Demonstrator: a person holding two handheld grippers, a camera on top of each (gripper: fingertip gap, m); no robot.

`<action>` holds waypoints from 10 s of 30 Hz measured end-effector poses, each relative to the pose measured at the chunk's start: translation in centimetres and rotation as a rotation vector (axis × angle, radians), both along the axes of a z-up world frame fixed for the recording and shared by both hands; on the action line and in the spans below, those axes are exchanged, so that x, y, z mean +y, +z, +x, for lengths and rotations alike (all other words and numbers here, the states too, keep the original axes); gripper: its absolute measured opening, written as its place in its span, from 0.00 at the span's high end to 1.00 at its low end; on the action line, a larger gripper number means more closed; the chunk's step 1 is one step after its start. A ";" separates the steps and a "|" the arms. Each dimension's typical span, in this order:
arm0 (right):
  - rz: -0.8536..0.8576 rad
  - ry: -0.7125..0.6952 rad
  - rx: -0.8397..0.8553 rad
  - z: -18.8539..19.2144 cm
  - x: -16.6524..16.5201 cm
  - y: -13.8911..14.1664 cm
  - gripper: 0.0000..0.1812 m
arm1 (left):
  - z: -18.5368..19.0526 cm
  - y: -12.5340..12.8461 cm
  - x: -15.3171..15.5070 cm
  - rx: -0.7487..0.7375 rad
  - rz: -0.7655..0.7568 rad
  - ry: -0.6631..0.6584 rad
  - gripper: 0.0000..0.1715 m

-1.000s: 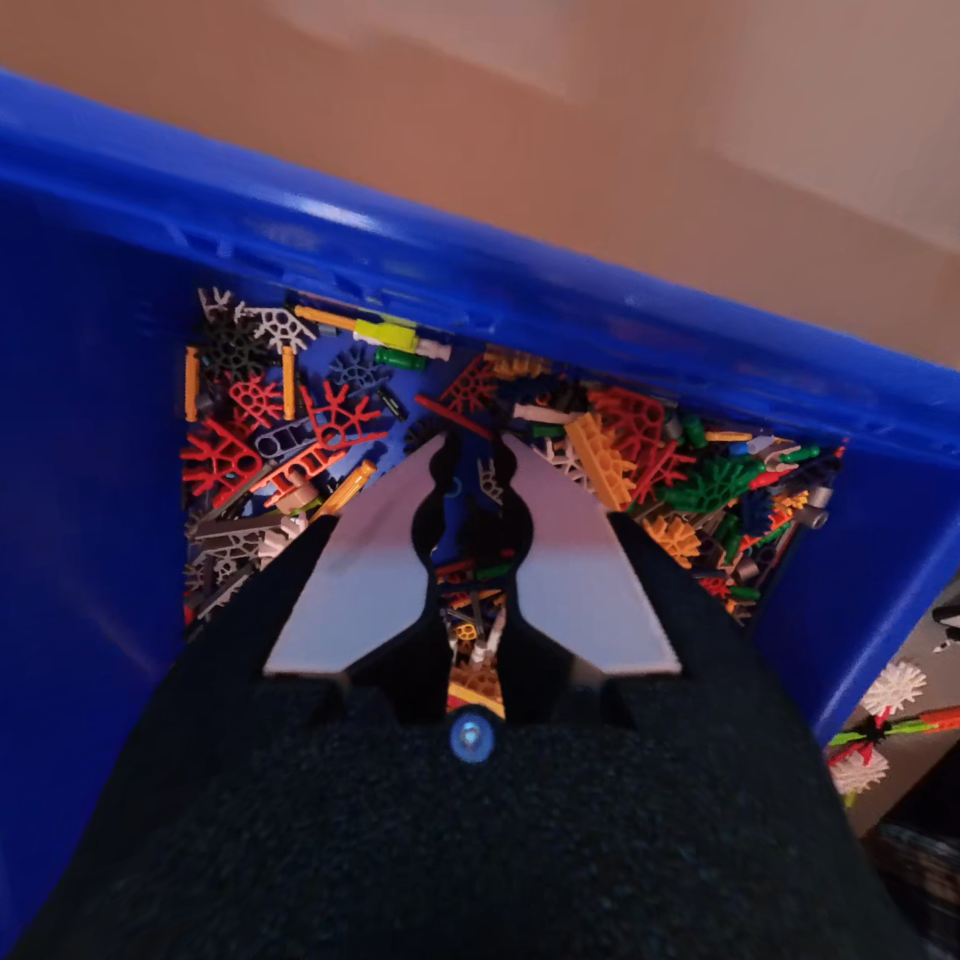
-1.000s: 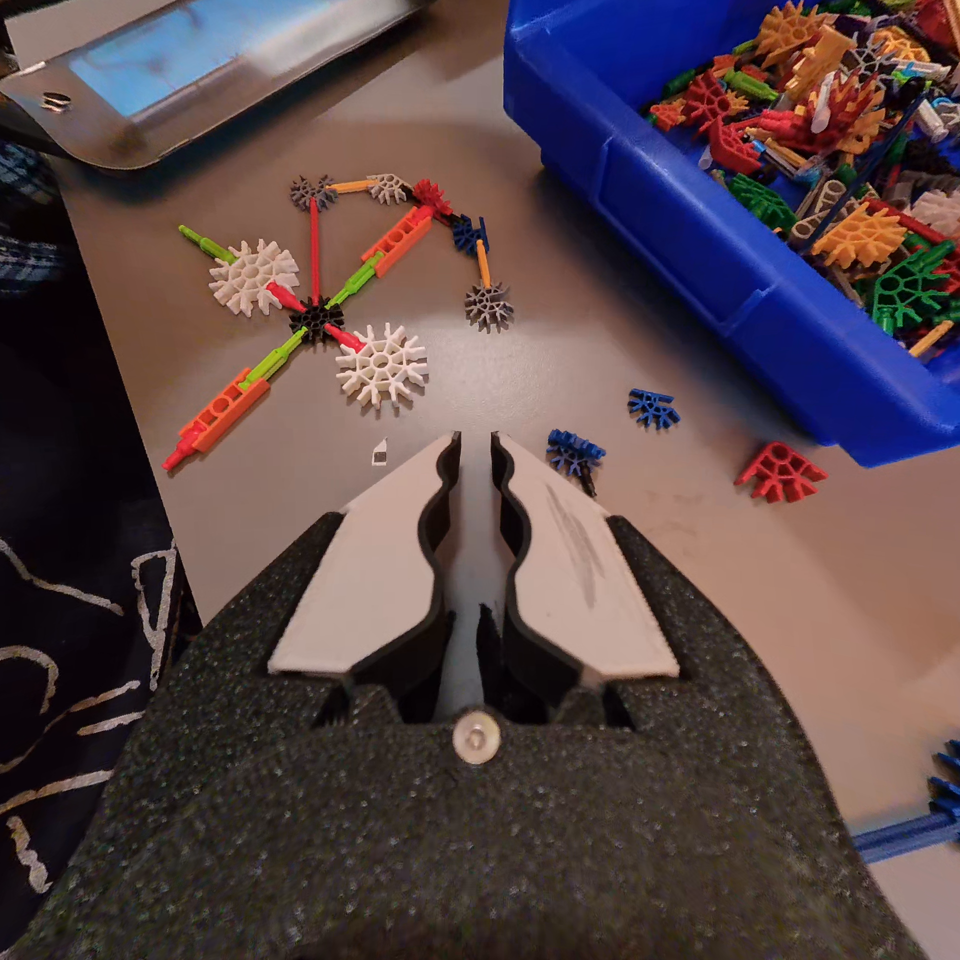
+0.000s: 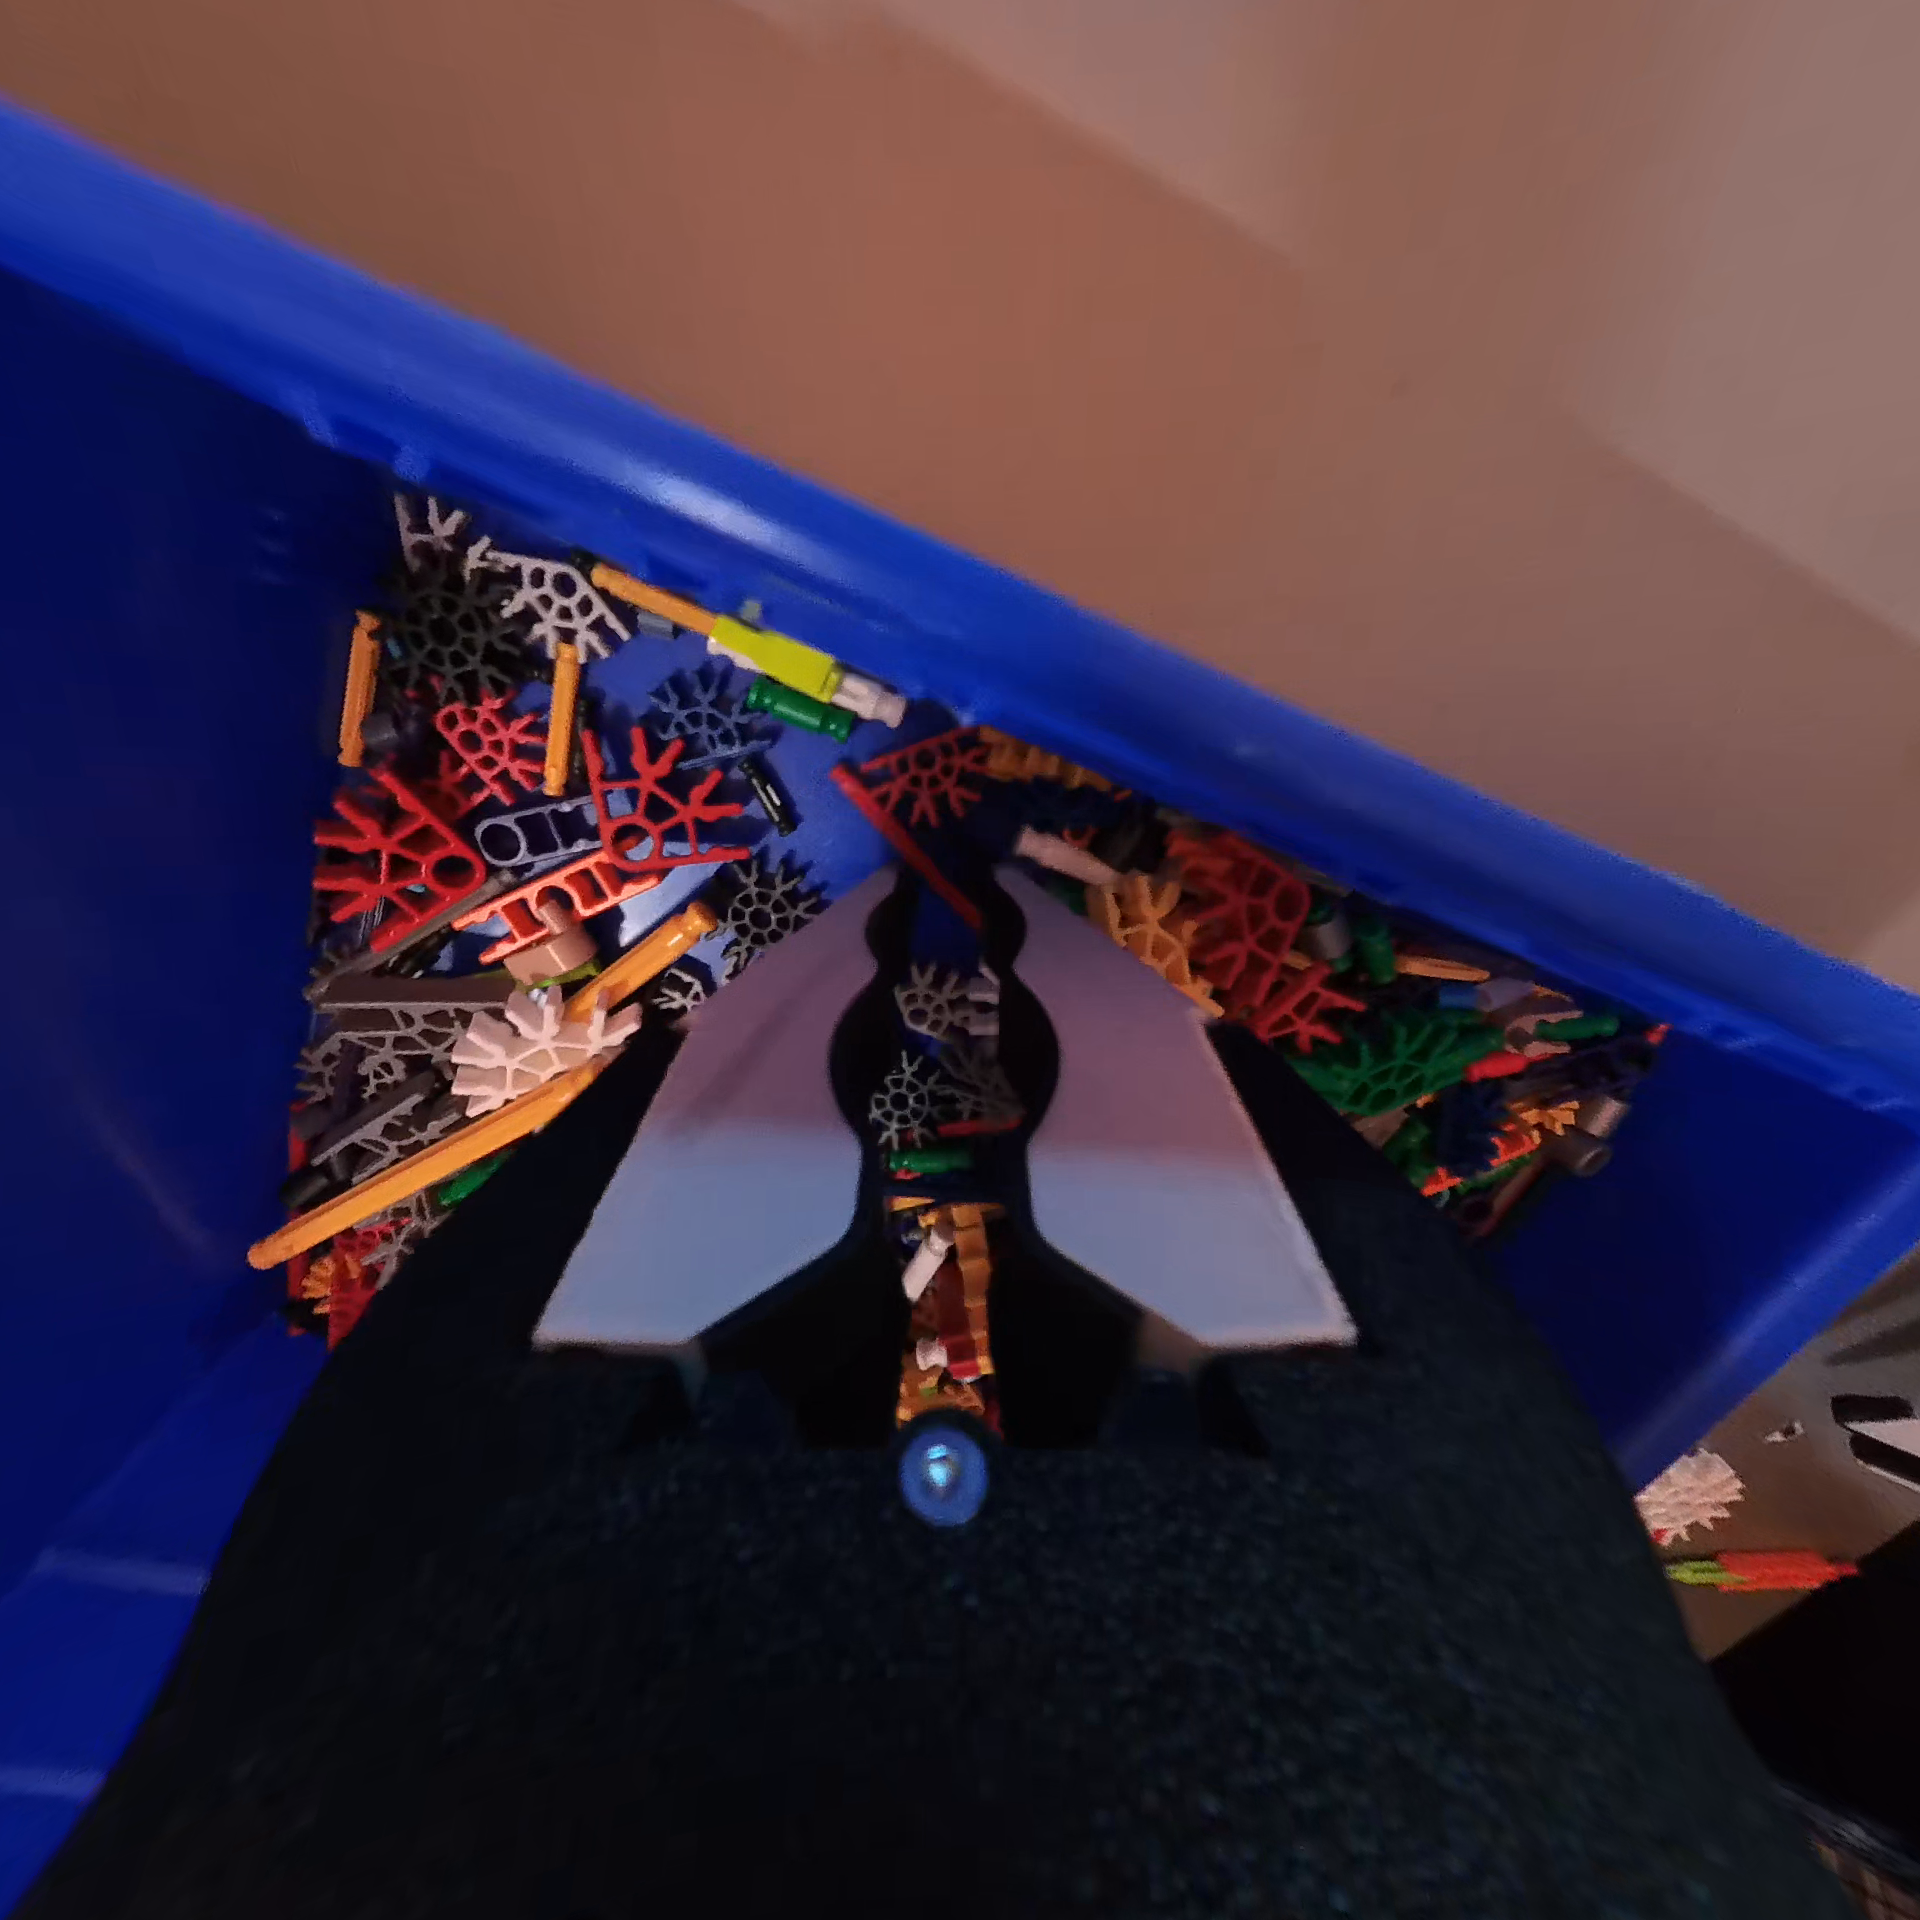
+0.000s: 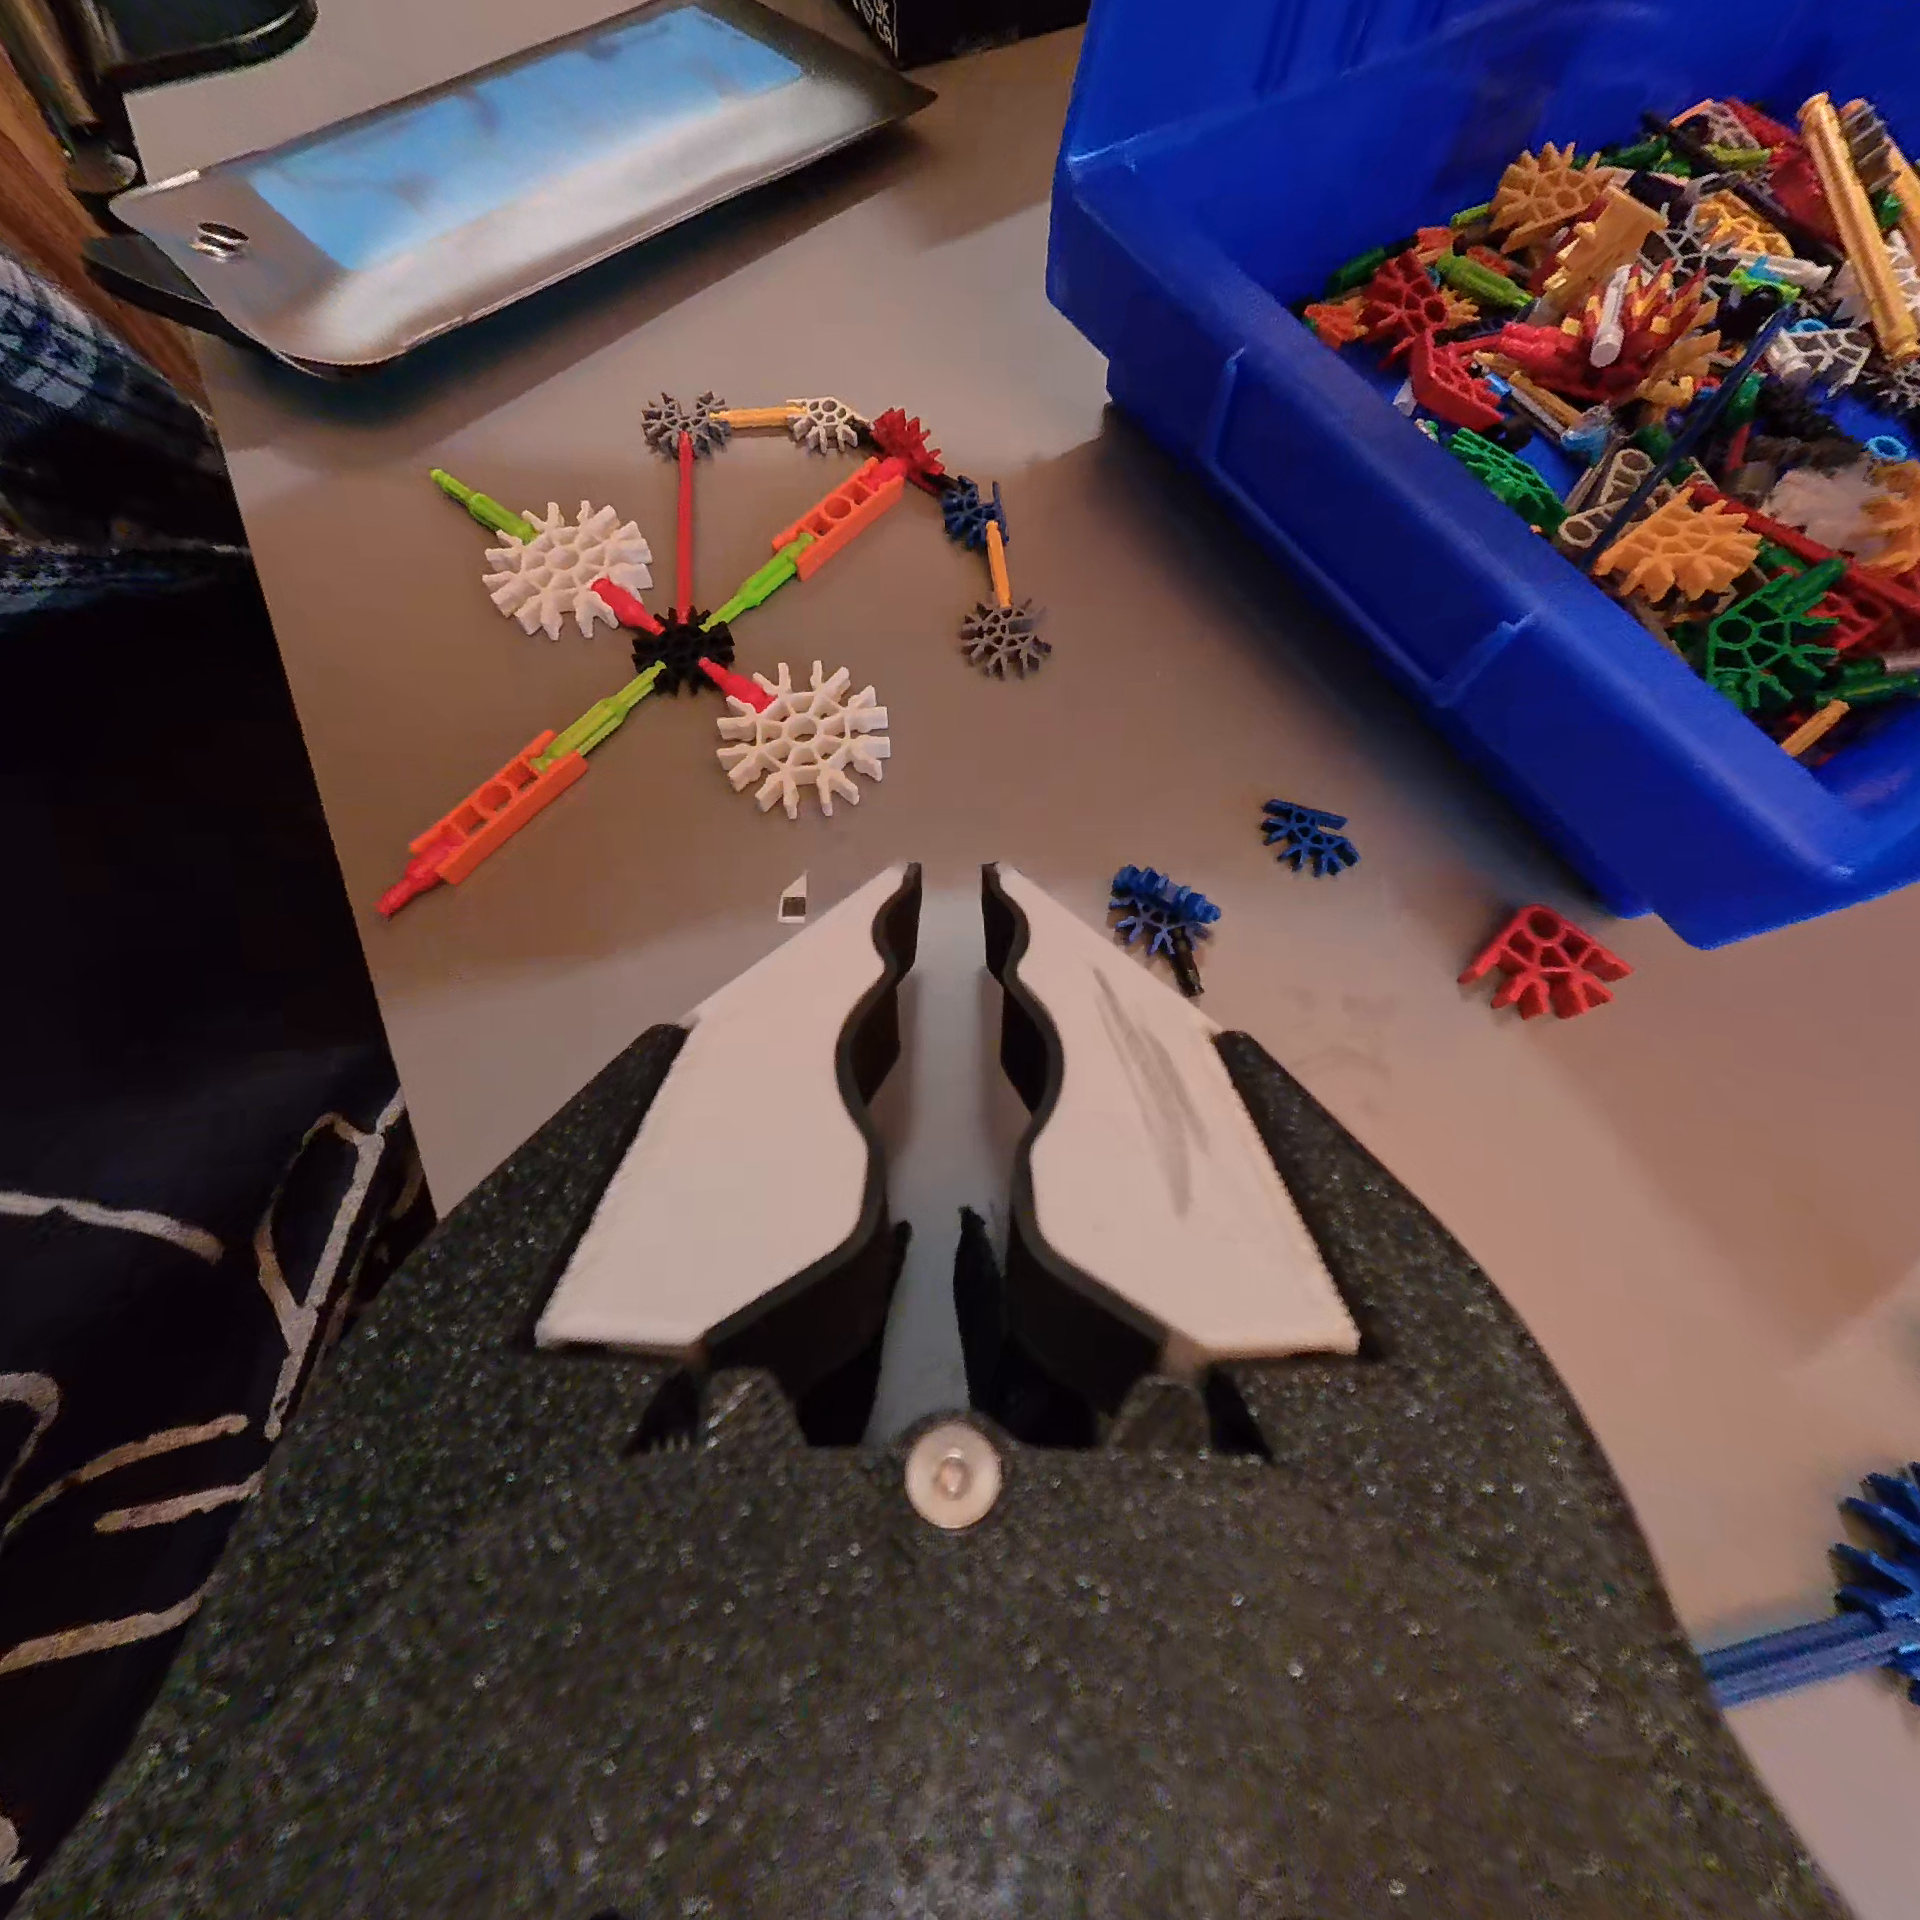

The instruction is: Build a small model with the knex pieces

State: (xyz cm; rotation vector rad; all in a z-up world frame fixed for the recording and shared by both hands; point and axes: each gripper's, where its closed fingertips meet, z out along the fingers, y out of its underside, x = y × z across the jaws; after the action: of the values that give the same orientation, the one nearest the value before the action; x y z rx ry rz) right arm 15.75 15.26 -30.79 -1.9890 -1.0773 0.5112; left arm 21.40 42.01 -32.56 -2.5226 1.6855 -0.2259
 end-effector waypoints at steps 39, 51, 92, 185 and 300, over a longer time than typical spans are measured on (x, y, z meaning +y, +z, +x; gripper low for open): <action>0.001 0.015 0.037 0.3 -0.3 0.4 0.94 | -0.2 -0.1 1.1 -0.010 0.151 0.005 1.00; -0.007 0.013 0.045 0.3 -0.3 0.5 0.94 | -0.2 3.6 1.9 -0.168 0.190 0.032 1.00; 0.006 -0.151 0.630 -3.4 6.3 13.8 0.88 | -7.7 17.1 -21.1 -1.033 0.079 -0.035 1.00; -0.337 0.107 0.493 -8.2 1.8 7.3 1.00 | -11.3 12.1 -23.6 -1.020 0.005 0.064 0.91; -0.288 -0.010 0.353 -4.2 1.9 2.3 0.93 | -11.2 2.4 -25.7 -0.566 -0.148 0.259 0.99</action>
State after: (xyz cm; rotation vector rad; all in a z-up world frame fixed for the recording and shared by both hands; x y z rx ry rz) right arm 11.50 17.15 -28.45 -2.0431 -0.8077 1.0175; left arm 10.15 16.30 -30.15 -2.4120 1.1512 -0.9611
